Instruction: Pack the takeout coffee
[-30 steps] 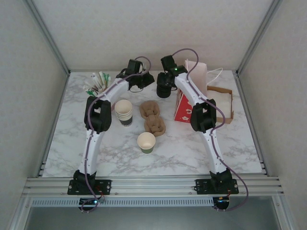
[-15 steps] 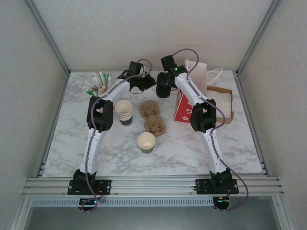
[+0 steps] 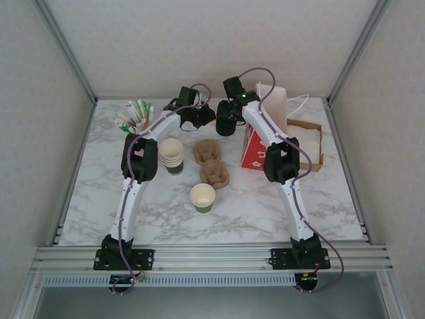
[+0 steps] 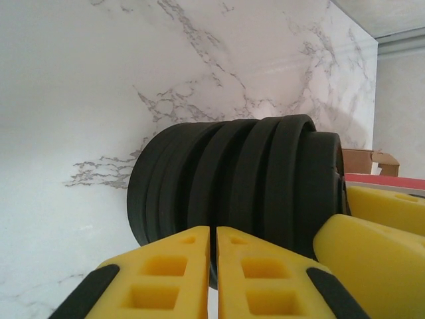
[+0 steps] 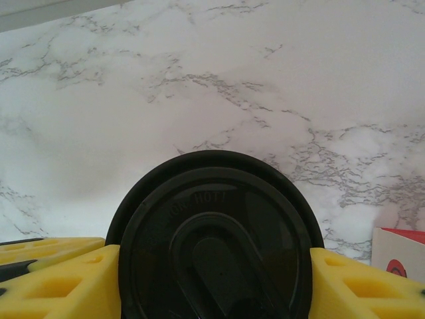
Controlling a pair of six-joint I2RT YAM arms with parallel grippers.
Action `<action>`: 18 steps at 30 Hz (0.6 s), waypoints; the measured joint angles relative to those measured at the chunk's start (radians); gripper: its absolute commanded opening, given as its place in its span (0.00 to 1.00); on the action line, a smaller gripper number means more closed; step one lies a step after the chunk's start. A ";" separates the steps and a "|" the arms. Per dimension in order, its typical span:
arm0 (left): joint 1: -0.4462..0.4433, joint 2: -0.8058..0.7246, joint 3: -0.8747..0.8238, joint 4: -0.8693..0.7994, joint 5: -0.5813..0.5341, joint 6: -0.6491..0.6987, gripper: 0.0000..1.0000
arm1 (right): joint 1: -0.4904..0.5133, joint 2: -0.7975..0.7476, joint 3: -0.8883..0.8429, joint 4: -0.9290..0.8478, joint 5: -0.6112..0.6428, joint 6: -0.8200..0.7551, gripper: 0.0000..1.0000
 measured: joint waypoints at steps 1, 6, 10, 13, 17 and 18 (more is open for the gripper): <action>0.000 0.003 0.000 -0.001 0.000 0.000 0.11 | 0.000 0.000 0.000 0.000 0.000 0.000 0.63; 0.000 0.009 0.000 -0.008 0.000 0.003 0.11 | 0.000 0.000 0.000 0.000 -0.001 0.003 0.63; 0.000 0.011 0.000 -0.008 0.000 0.003 0.11 | 0.000 0.000 0.000 0.000 -0.008 0.005 0.62; 0.000 0.012 0.000 -0.008 0.000 0.003 0.11 | 0.000 0.000 0.000 0.000 -0.016 0.011 0.62; 0.000 0.014 0.000 -0.008 0.000 0.003 0.11 | -0.001 0.000 0.000 0.000 -0.023 0.019 0.62; 0.000 0.015 0.000 -0.007 0.000 0.003 0.11 | -0.001 0.000 0.000 0.000 -0.024 0.021 0.62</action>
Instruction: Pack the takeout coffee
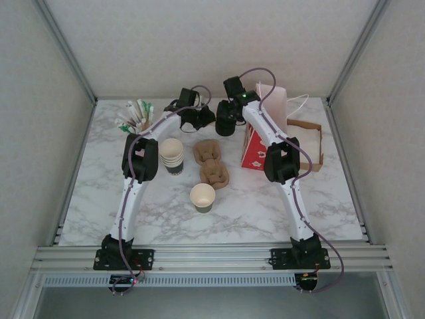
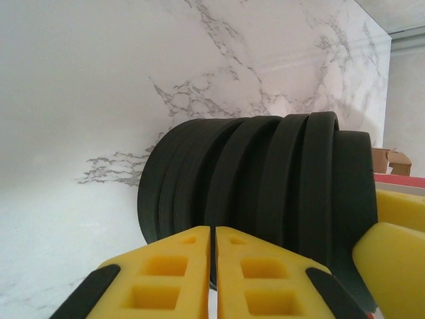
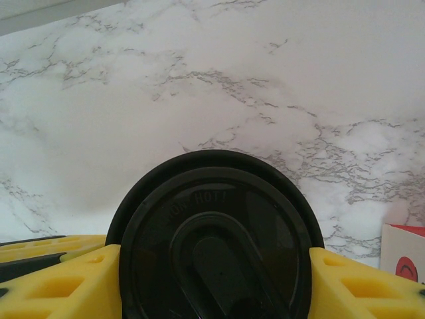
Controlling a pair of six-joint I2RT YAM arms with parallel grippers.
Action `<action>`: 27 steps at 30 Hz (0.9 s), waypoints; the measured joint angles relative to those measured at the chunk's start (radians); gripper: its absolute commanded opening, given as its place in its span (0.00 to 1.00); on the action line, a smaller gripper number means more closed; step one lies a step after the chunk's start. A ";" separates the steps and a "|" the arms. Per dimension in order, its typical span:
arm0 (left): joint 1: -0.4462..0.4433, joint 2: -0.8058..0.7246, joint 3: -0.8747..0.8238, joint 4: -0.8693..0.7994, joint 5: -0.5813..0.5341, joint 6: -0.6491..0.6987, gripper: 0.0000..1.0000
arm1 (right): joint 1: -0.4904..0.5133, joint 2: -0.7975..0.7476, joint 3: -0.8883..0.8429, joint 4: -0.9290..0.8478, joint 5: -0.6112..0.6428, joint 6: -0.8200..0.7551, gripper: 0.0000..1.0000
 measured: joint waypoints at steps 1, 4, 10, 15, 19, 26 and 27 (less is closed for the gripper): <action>0.000 0.002 0.000 0.000 0.000 0.000 0.11 | -0.001 0.000 0.000 0.000 -0.002 0.001 0.62; 0.000 0.006 0.000 0.000 -0.001 0.000 0.11 | -0.001 0.000 0.000 0.000 -0.002 0.001 0.62; 0.000 0.007 0.000 -0.004 -0.001 0.003 0.11 | -0.001 -0.005 0.000 0.000 -0.002 0.001 0.62; 0.000 -0.016 -0.053 0.003 -0.001 0.005 0.12 | -0.003 -0.005 0.000 0.000 -0.002 0.001 0.62; 0.001 -0.063 -0.122 0.017 0.000 0.004 0.12 | -0.003 -0.005 0.000 0.000 -0.002 0.001 0.62; 0.016 -0.179 -0.242 0.106 0.018 -0.006 0.21 | -0.005 -0.005 0.000 0.000 -0.002 0.004 0.61; 0.020 -0.193 -0.255 0.127 0.027 -0.010 0.23 | -0.005 -0.005 0.000 0.000 -0.002 0.005 0.61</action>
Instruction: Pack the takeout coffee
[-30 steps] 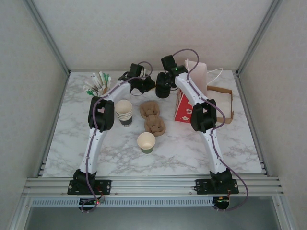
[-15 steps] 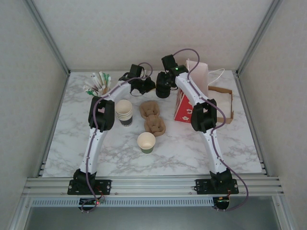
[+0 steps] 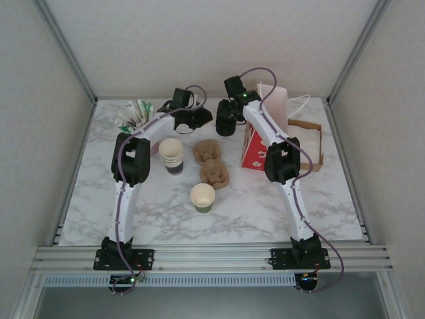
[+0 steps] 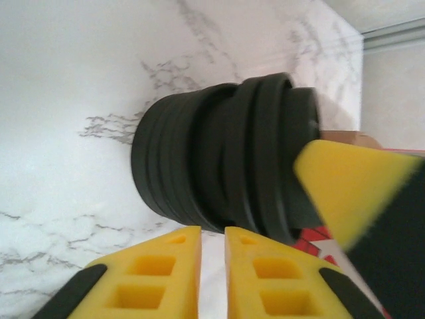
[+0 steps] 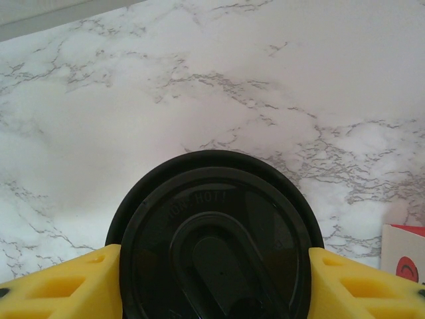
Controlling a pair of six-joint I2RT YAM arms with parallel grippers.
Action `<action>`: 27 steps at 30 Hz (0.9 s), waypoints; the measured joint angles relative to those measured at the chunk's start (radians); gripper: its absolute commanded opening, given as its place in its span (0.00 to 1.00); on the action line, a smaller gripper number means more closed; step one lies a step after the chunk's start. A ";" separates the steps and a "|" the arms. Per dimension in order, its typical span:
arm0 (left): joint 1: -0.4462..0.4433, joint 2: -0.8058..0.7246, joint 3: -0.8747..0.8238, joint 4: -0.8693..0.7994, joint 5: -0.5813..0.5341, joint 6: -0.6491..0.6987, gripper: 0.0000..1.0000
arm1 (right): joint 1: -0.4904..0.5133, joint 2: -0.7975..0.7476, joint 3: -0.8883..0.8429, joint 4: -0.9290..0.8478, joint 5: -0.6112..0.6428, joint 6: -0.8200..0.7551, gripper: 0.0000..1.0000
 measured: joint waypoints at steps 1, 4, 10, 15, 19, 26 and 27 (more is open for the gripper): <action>0.003 -0.009 -0.009 0.017 0.007 -0.003 0.24 | 0.000 0.000 0.000 0.000 0.000 0.000 0.61; 0.010 -0.027 -0.031 0.069 0.036 -0.023 0.26 | -0.002 0.000 0.000 0.000 0.000 0.000 0.62; 0.013 -0.027 -0.050 0.129 0.079 -0.051 0.25 | -0.005 0.000 0.000 0.000 -0.002 0.003 0.61; 0.013 -0.027 -0.050 0.151 0.099 -0.069 0.23 | -0.006 0.000 0.000 0.000 -0.015 0.005 0.61; 0.013 -0.014 -0.045 0.156 0.108 -0.073 0.22 | -0.006 0.000 0.000 0.000 -0.019 0.008 0.61; 0.013 0.032 -0.021 0.154 0.109 -0.072 0.22 | -0.006 0.000 0.000 0.000 -0.026 0.011 0.61; 0.013 0.037 -0.018 0.154 0.108 -0.072 0.22 | -0.006 0.000 0.000 0.000 -0.026 0.011 0.61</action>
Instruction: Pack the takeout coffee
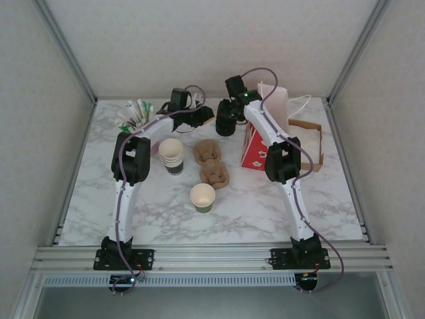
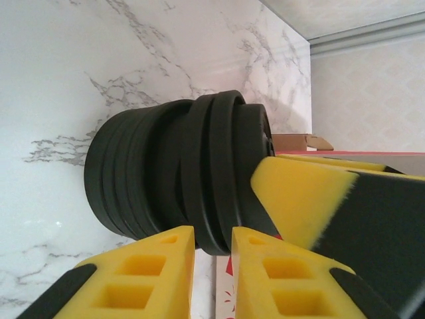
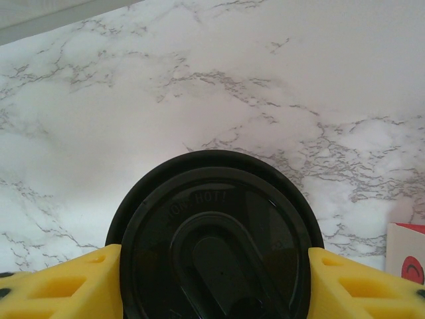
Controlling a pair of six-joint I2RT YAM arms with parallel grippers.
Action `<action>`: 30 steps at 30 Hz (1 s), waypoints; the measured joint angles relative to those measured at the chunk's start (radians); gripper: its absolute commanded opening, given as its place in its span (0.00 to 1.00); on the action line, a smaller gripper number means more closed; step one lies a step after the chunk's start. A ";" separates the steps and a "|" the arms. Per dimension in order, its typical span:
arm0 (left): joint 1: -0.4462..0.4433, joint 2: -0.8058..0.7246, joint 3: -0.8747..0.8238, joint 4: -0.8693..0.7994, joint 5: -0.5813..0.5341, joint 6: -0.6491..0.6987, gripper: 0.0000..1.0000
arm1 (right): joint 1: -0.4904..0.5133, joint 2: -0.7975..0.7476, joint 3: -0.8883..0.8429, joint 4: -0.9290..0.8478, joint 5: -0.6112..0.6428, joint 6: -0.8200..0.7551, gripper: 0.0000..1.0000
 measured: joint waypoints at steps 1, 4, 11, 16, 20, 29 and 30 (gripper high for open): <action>0.000 0.007 0.005 -0.001 0.001 0.000 0.22 | 0.000 0.000 0.000 0.000 0.000 0.000 0.61; 0.000 0.020 0.011 -0.003 0.004 0.000 0.23 | 0.000 0.000 0.000 0.000 0.000 0.000 0.61; 0.000 0.031 0.029 -0.003 0.018 -0.003 0.24 | 0.000 0.000 0.000 0.000 0.000 0.000 0.60; 0.000 0.033 0.042 -0.002 0.022 -0.004 0.23 | 0.000 0.000 0.000 0.000 0.000 0.000 0.60; 0.000 0.044 0.051 -0.002 0.023 -0.003 0.22 | 0.000 0.000 0.000 0.000 -0.001 0.000 0.60; 0.000 0.088 0.056 -0.003 0.023 -0.004 0.22 | -0.002 0.000 0.000 0.000 -0.015 0.000 0.59; 0.000 0.091 0.056 -0.003 0.023 -0.004 0.22 | -0.002 0.000 0.000 0.000 -0.016 0.000 0.59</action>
